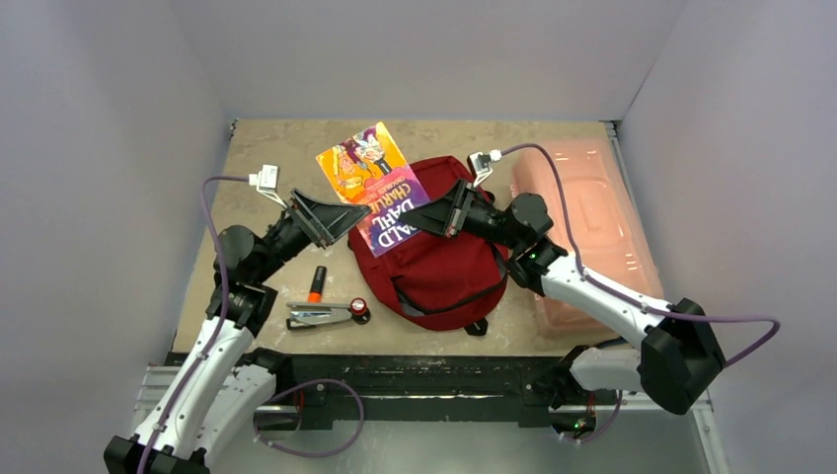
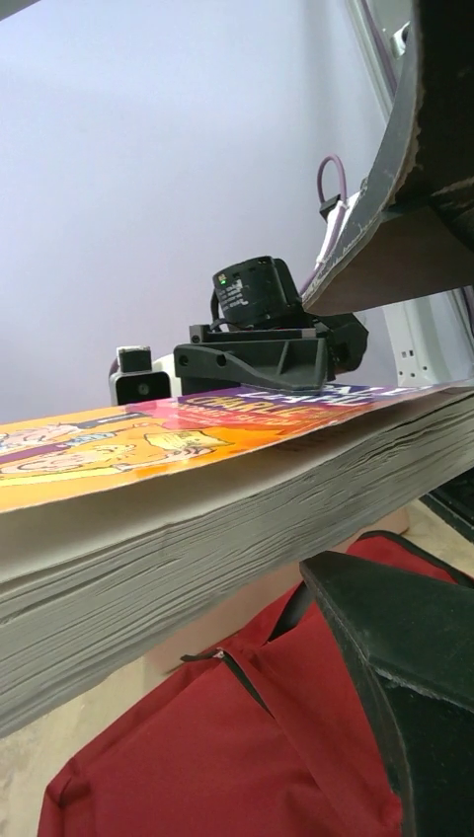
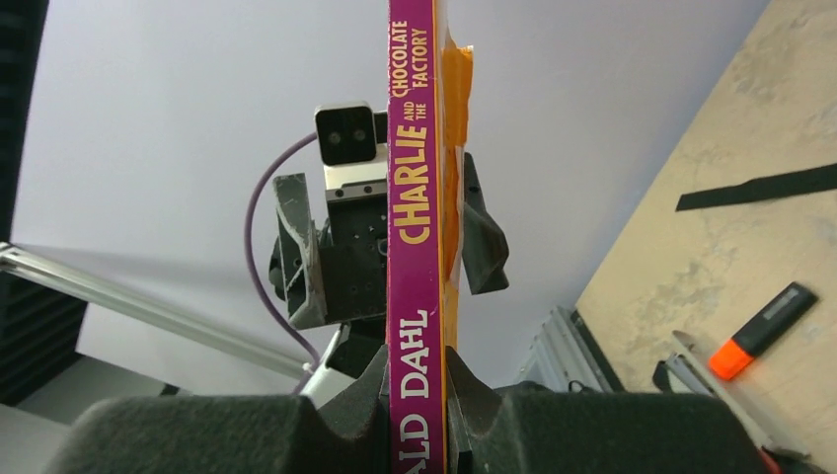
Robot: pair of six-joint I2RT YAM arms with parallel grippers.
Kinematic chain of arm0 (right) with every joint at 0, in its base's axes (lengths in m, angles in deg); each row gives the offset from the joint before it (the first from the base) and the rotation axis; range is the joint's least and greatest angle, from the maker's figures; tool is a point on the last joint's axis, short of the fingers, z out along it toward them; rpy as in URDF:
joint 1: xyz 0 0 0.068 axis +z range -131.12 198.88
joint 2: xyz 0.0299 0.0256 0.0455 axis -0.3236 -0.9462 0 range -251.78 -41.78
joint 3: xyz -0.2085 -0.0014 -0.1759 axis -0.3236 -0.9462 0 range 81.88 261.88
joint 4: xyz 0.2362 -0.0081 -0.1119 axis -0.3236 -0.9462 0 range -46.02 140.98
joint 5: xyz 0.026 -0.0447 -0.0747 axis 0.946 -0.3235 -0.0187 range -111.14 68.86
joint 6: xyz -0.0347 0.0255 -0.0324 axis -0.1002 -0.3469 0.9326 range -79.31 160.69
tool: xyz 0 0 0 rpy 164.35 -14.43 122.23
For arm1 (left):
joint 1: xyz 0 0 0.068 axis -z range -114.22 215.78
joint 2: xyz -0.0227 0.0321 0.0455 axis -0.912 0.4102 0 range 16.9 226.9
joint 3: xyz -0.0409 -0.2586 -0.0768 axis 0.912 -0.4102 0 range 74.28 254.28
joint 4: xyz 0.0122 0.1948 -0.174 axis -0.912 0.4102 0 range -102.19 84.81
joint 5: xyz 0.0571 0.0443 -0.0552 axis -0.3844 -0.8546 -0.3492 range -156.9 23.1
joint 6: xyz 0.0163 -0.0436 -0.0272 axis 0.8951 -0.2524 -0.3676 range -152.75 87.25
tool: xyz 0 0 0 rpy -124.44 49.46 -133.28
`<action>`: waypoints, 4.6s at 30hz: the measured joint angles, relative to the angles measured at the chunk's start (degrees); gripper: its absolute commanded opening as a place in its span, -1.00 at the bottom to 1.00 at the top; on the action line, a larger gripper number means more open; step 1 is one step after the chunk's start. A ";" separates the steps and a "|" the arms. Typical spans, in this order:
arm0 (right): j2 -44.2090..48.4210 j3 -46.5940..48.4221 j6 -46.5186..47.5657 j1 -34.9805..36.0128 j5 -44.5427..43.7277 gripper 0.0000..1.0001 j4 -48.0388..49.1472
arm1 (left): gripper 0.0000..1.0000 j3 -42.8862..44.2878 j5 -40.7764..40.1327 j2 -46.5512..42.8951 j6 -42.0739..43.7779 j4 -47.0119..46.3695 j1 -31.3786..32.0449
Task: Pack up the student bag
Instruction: Pick up the book from the center of the board, then place the book in the student bag.
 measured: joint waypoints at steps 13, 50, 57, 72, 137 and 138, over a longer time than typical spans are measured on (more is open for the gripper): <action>-1.77 -2.32 -8.74 0.00 4.02 -1.00 9.77 | -0.28 0.00 -2.97 -0.28 -1.51 2.01 0.17; 1.70 -9.22 -9.11 10.01 -21.00 -0.31 10.34 | -1.00 -11.30 -4.17 7.61 -19.76 -29.00 0.28; -0.37 -3.69 -9.42 10.10 -23.43 -1.00 4.72 | -1.00 -11.61 -5.57 4.37 -18.64 -26.49 1.31; 14.53 3.52 2.08 10.25 -42.80 -1.00 -35.91 | 0.46 -8.61 -6.25 -7.69 -1.77 11.39 2.05; 49.88 9.38 20.50 10.14 -49.11 -1.00 -88.32 | -1.00 42.10 -41.70 48.43 55.82 49.59 38.77; 49.70 8.61 19.82 10.14 -46.69 -1.00 -87.91 | -1.00 42.88 -41.88 48.06 56.30 50.12 38.69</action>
